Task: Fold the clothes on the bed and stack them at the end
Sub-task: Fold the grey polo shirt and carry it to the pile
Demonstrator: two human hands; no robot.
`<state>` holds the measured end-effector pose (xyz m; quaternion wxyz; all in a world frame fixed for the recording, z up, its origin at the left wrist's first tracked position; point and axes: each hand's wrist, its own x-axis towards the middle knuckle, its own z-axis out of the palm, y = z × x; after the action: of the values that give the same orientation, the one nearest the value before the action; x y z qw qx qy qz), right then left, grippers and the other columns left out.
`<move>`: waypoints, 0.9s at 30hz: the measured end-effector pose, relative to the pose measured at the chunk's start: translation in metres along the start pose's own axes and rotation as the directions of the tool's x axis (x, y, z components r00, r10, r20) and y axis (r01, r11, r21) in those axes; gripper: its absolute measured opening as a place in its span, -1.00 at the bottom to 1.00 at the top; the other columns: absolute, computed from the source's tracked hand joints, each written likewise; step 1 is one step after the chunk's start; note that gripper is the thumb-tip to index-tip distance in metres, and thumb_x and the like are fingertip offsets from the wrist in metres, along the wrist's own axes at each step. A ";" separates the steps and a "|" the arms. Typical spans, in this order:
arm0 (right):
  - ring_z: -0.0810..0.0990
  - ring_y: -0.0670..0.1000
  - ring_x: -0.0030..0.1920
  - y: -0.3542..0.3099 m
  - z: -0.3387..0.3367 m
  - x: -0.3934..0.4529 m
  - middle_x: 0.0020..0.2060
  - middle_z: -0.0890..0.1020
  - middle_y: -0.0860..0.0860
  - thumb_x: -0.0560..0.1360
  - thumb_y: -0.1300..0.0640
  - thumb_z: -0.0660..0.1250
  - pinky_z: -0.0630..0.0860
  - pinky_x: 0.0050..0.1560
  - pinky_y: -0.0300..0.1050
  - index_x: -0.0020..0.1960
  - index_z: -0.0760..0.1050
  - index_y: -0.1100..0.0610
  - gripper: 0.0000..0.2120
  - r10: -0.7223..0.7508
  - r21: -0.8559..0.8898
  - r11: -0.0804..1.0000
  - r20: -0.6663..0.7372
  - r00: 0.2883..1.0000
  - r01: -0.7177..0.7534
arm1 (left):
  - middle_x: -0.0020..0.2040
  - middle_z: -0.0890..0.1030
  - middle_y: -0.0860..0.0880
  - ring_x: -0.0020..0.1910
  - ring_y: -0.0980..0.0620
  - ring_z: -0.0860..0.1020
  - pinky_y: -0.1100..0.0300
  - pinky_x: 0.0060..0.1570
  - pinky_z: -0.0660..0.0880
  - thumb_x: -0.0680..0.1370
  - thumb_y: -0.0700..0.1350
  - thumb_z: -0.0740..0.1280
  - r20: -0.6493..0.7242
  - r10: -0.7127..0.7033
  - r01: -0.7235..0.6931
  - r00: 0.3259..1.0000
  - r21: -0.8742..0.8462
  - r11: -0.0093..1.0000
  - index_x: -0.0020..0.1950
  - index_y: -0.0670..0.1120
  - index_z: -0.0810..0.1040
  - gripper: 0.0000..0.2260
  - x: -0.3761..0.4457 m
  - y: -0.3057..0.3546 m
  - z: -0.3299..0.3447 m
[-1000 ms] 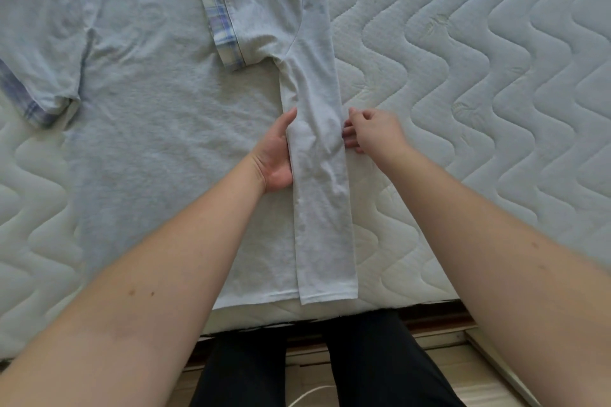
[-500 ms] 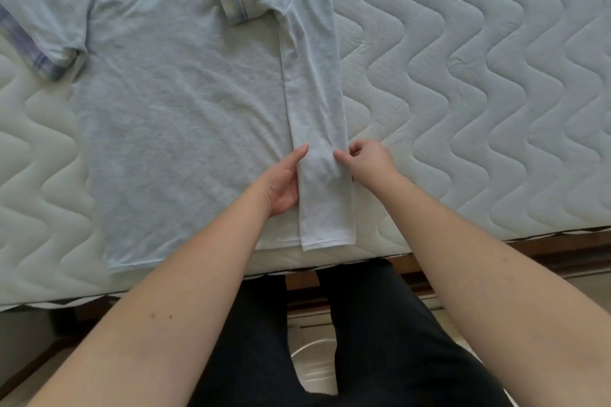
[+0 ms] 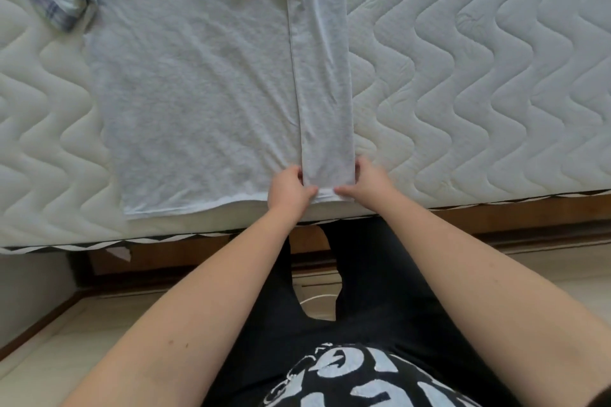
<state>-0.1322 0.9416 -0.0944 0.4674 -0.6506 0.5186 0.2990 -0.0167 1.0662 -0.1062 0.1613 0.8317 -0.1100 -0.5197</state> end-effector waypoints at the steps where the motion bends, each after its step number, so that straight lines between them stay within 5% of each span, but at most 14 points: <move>1: 0.59 0.12 0.13 -0.001 0.002 -0.001 0.17 0.59 0.10 0.38 0.01 0.53 0.54 0.15 0.09 0.36 0.35 0.08 -0.36 0.004 -0.059 0.998 0.007 1.000 -0.003 | -0.06 0.65 -0.05 -0.08 -0.07 0.60 0.09 -0.14 0.51 0.48 0.00 0.47 -0.025 0.001 0.002 1.000 0.139 0.990 -0.03 -0.08 0.55 -0.80 -0.003 0.000 -0.001; 3: 0.62 0.16 0.06 -0.003 0.004 -0.001 0.12 0.59 0.11 0.41 -0.03 0.50 0.58 0.09 0.13 0.34 0.35 0.06 -0.41 0.047 -0.160 0.986 0.012 0.999 -0.044 | -0.14 0.61 -0.07 -0.16 -0.09 0.57 0.13 -0.27 0.41 0.50 0.10 0.42 -0.044 -0.022 0.034 0.999 0.300 0.953 -0.21 -0.03 0.45 -0.73 -0.006 0.001 -0.004; 7: 0.62 0.08 -0.05 -0.013 -0.011 0.005 -0.08 0.63 0.03 0.43 -0.31 0.37 0.51 -0.11 -0.08 0.07 0.49 0.08 -0.51 0.158 -0.434 0.888 -0.026 0.987 -0.154 | -0.23 0.56 -0.01 -0.21 -0.07 0.54 0.14 -0.34 0.36 0.51 0.23 0.35 -0.066 0.027 0.002 0.997 0.402 0.915 -0.25 0.00 0.39 -0.65 0.000 0.001 -0.020; 11: 0.55 0.10 -0.13 -0.040 -0.042 0.018 -0.20 0.55 0.01 0.50 -0.33 0.25 0.39 -0.24 -0.05 -0.06 0.45 0.07 -0.56 -0.029 -0.304 0.950 -0.293 0.956 -0.064 | -0.20 0.57 -0.03 -0.15 -0.09 0.55 0.08 -0.25 0.38 0.56 0.06 0.32 -0.190 0.252 -0.188 0.949 0.298 0.936 -0.12 -0.07 0.49 -0.79 0.021 0.023 -0.054; 14: 0.55 0.15 0.04 -0.070 -0.062 0.042 -0.03 0.60 0.09 0.58 -0.13 0.25 0.46 0.00 0.05 0.10 0.49 0.09 -0.70 -0.234 -0.233 0.961 -0.418 0.878 0.146 | 0.01 0.58 -0.15 0.04 -0.18 0.53 -0.02 0.02 0.41 0.58 -0.08 0.29 -0.285 0.470 -0.347 0.835 0.389 0.853 0.09 -0.14 0.55 -0.83 0.051 0.056 -0.080; 19: 0.38 0.14 0.37 -0.123 -0.086 0.085 0.39 0.41 0.11 0.62 0.03 0.19 0.25 0.34 0.04 0.47 0.33 0.14 -0.55 -0.479 -0.390 0.868 -0.491 0.727 0.308 | 0.34 0.47 -0.07 0.34 -0.08 0.40 0.07 0.27 0.25 0.57 -0.06 0.25 -0.261 0.672 -0.427 0.693 0.602 0.675 0.39 -0.07 0.44 -0.62 0.100 0.122 -0.116; 24: 0.04 0.02 0.57 -0.157 -0.101 0.122 0.59 0.07 0.03 0.67 0.07 0.04 -0.03 0.54 -0.03 0.59 0.04 0.09 -0.49 -0.558 -0.487 0.805 -0.433 0.708 0.338 | 0.61 0.10 -0.04 0.59 -0.01 0.00 0.05 0.52 -0.10 0.63 0.02 0.12 -0.150 0.706 -0.347 0.692 0.788 0.508 0.60 -0.05 0.09 -0.45 0.146 0.162 -0.143; 27: 0.02 -0.01 0.58 -0.172 -0.109 0.139 0.59 0.07 0.00 0.67 0.15 0.03 -0.06 0.53 -0.11 0.60 0.01 0.09 -0.48 -0.588 -0.514 0.783 -0.425 0.688 0.351 | 0.63 -0.10 -0.01 0.60 0.03 -0.15 0.04 0.51 -0.25 0.66 0.10 -0.01 -0.081 0.713 -0.320 0.696 0.854 0.409 0.63 0.00 -0.09 -0.44 0.165 0.163 -0.149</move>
<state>0.0606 0.7912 -0.1233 0.2138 -0.9011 0.3728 0.0572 0.1871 0.8803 -0.1200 -0.0447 0.8249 -0.5471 -0.1348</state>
